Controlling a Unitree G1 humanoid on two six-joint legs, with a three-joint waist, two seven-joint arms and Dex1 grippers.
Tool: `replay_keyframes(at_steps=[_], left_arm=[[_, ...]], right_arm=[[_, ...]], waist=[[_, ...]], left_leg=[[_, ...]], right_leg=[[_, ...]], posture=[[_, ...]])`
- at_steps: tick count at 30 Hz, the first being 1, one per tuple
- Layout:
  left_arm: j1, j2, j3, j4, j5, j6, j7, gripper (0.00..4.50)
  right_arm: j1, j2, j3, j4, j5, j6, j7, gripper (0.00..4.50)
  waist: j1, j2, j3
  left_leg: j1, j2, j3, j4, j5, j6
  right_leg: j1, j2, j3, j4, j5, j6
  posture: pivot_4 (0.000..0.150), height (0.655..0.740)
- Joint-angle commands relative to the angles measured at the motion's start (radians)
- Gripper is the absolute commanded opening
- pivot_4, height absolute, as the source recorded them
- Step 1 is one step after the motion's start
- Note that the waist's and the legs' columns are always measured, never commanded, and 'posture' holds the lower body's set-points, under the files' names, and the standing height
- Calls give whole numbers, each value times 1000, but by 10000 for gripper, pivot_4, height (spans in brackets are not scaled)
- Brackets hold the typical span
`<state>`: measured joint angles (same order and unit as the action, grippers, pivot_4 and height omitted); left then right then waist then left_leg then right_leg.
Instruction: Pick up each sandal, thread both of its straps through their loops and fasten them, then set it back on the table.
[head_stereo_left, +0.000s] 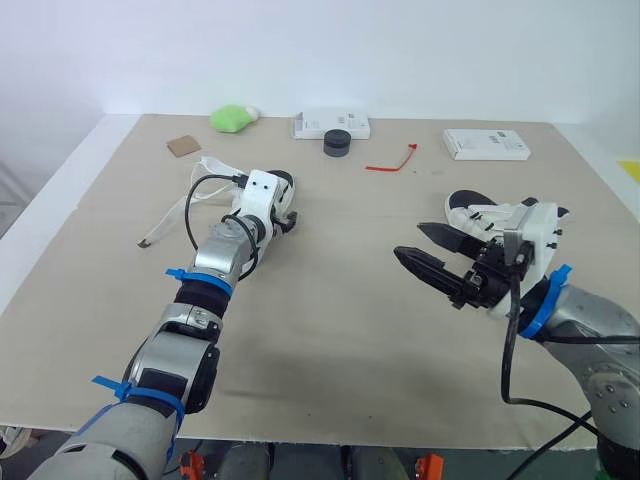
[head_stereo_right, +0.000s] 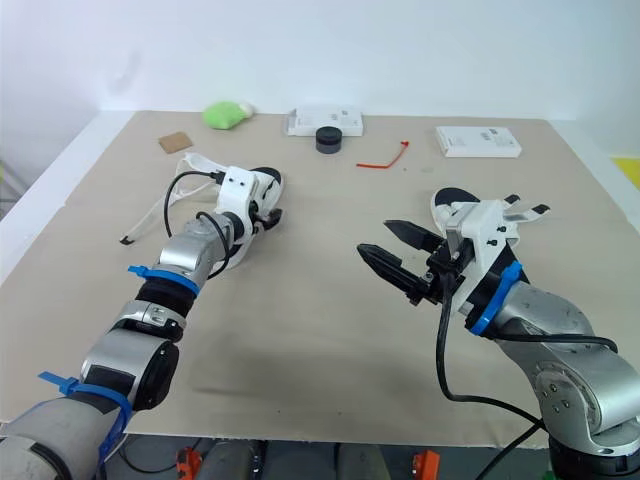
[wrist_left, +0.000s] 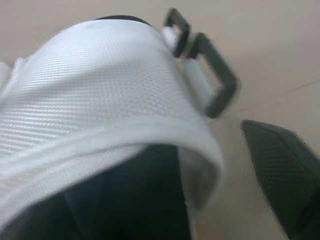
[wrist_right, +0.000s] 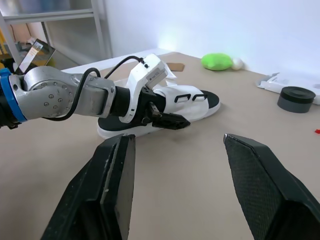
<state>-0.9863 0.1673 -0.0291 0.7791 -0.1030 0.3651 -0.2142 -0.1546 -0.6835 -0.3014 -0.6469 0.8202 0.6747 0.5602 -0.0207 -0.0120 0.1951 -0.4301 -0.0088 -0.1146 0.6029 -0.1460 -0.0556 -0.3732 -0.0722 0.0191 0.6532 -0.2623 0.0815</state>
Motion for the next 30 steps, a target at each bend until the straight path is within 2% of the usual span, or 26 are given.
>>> replay_keyframes(at_steps=[1,5,6,11,15,18,20,24,27,30], left_arm=[[-29,-1,19,63,25,-49,27,21329],[-51,-4,27,110,31,-85,39,1434],[-57,-6,28,119,32,-91,40,572],[-58,3,27,120,41,-105,25,572],[-14,18,24,13,14,-110,-78,572],[111,71,-24,-232,-35,-124,-310,572],[178,106,-44,-353,-65,-114,-419,572],[367,255,-119,-610,-150,-185,-786,572],[464,349,-162,-705,-198,-281,-1013,572],[499,398,-194,-712,-198,-376,-1150,572]], right_arm=[[-4,4,3,-33,3,-25,-5,30642],[-7,4,10,-31,1,-26,-8,30642],[-9,2,9,-30,3,-24,-9,30642],[-4,-4,8,-32,10,-15,-11,30642],[5,-16,-10,-43,40,-4,-1,30642],[24,-60,-35,-44,106,39,33,30642],[32,-93,-43,-34,136,66,48,30642],[29,-157,-56,18,197,121,100,30642],[9,-199,-49,54,228,154,143,30642],[4,-233,-38,68,205,143,193,30642]], waist=[[-1,0,0],[-1,0,0],[-2,0,0],[-2,0,0],[-2,0,0],[-4,0,0],[-4,0,0],[-4,0,0],[-5,1,0],[4,1,0]], left_leg=[[0,0,0,0,0,0],[0,0,0,0,3,0],[0,0,0,0,3,-1],[0,0,0,0,4,-1],[0,0,0,-1,4,-1],[0,0,1,-3,4,-1],[-1,0,2,-4,3,-2],[-2,1,3,-5,3,-2],[-1,2,5,-5,3,-1],[-3,4,5,-4,4,0]], right_leg=[[0,0,0,0,1,0],[0,0,0,0,3,0],[0,0,0,0,3,0],[-1,0,0,0,4,0],[-1,0,0,0,4,0],[-1,0,1,-1,3,-1],[-3,0,2,-1,7,-8],[-4,0,3,-2,6,-10],[-5,0,4,-2,6,-11],[-5,0,1,-2,5,-18]], posture=[[1500,7400],[1500,7400],[1500,7400],[1500,7400],[1500,7400],[1500,7400],[1500,7400],[1500,7400],[1500,7400],[1500,7400]])
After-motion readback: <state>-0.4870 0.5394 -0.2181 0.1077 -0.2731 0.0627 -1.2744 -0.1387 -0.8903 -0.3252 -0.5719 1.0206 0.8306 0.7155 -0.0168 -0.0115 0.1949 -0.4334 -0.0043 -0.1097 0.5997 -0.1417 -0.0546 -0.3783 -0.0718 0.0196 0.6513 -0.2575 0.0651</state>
